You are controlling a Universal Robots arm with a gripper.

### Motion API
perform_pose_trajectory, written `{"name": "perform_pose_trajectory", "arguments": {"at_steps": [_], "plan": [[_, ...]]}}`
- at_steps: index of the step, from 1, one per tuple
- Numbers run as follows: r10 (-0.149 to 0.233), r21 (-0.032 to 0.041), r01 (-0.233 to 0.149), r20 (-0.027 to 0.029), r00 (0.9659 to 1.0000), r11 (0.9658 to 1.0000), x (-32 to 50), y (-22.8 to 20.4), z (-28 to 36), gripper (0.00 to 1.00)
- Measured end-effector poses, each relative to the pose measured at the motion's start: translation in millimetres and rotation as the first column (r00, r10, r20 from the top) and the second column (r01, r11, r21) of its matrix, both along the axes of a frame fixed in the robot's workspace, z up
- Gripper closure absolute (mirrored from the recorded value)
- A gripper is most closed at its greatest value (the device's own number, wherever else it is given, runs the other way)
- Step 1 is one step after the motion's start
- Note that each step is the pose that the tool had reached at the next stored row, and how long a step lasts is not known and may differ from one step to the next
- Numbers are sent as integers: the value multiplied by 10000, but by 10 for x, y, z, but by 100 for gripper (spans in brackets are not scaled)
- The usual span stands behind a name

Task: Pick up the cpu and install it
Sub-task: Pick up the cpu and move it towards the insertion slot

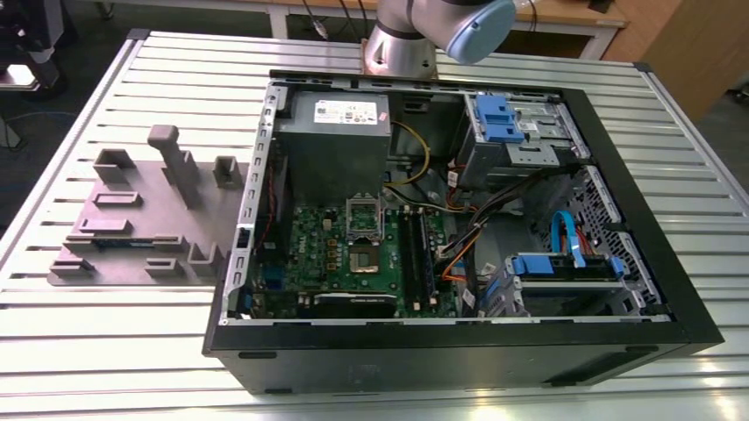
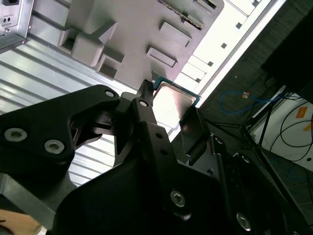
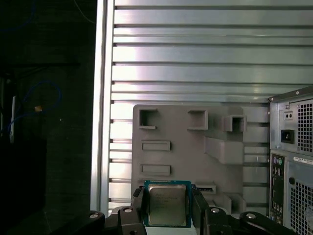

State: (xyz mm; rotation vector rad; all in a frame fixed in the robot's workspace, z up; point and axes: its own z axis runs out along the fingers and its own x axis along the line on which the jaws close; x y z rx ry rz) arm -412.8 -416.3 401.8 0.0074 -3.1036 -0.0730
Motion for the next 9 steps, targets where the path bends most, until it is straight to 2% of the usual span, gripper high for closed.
{"name": "perform_pose_trajectory", "arguments": {"at_steps": [9], "plan": [[0,0,0,0,10000,10000,41,0,0,53]]}}
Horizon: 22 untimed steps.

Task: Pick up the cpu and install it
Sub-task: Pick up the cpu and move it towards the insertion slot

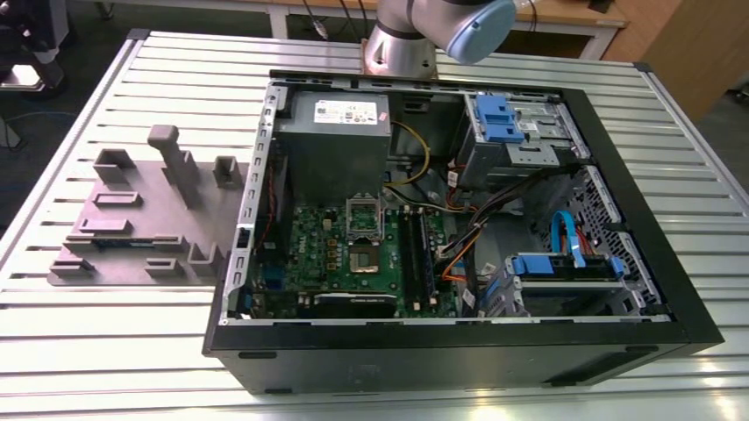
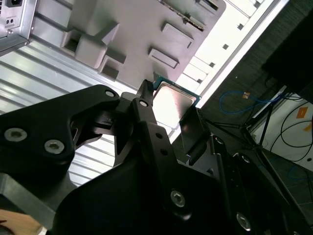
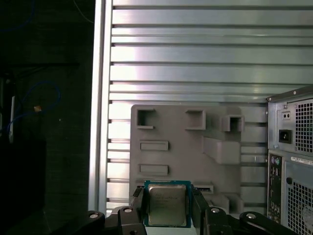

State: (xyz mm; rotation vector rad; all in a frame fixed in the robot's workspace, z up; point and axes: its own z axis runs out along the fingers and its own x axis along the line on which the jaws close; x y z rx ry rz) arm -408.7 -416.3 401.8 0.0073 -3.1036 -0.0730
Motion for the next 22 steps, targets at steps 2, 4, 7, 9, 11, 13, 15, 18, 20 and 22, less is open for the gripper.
{"name": "perform_pose_trajectory", "arguments": {"at_steps": [2,4,7,9,11,13,15,18,20,22], "plan": [[0,0,0,0,10000,10000,11,0,0,53],[0,0,0,-1,10000,10000,23,0,1,53],[0,0,0,0,10000,10000,45,0,0,53],[0,-1,0,0,10000,10000,61,0,0,53],[0,0,0,1,10000,10000,80,0,0,53],[1,0,-1,0,10000,10000,103,0,0,53],[0,0,0,0,10000,10000,120,0,0,53],[0,0,0,0,10000,10000,141,0,0,53],[0,0,0,0,10000,10000,153,0,0,53],[0,0,0,0,10000,10000,166,0,0,53]]}}
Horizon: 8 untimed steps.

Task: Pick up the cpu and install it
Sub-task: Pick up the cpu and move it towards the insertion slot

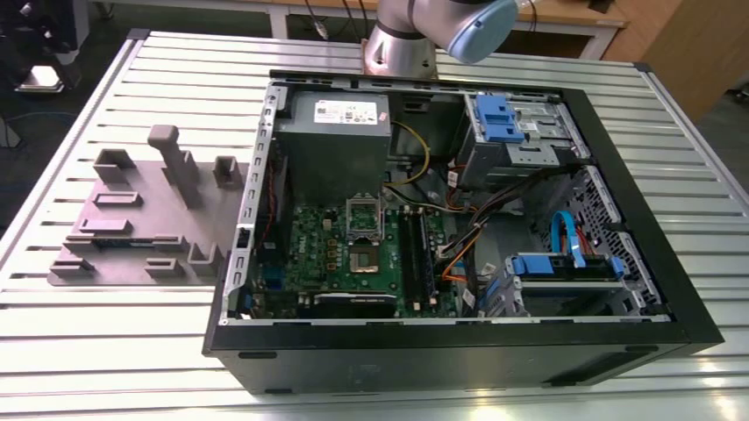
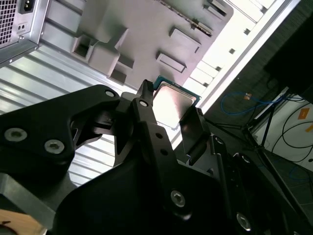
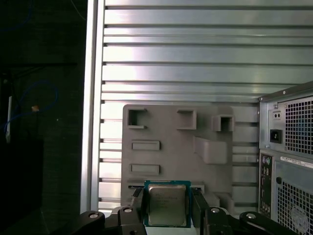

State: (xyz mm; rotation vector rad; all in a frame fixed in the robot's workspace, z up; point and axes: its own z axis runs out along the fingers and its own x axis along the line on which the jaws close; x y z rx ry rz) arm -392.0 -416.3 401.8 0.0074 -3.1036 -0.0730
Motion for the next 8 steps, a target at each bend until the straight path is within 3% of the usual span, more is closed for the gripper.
{"name": "perform_pose_trajectory", "arguments": {"at_steps": [8], "plan": [[0,0,0,-1,10000,10000,54,0,0,53]]}}
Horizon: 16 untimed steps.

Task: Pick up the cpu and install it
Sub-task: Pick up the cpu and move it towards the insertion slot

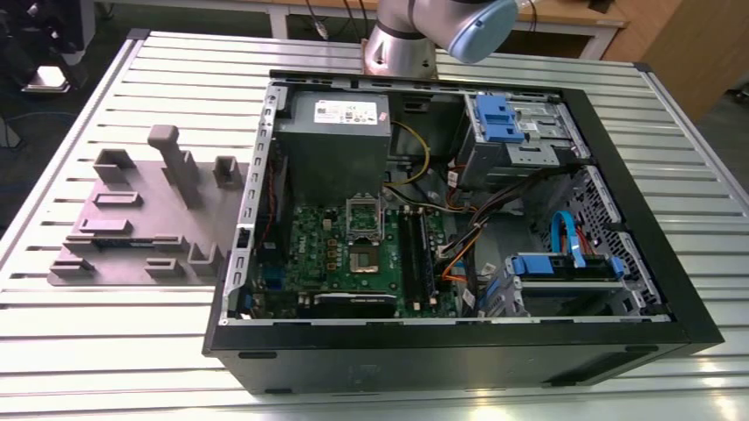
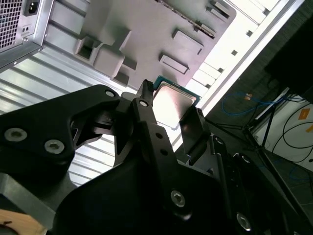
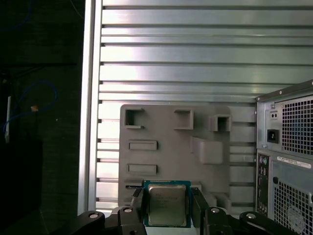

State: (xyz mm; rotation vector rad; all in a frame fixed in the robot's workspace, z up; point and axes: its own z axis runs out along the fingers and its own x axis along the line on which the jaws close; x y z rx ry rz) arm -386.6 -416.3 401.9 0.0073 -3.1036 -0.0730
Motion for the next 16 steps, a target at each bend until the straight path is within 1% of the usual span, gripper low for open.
{"name": "perform_pose_trajectory", "arguments": {"at_steps": [16], "plan": [[0,0,0,1,10000,10000,70,0,0,53]]}}
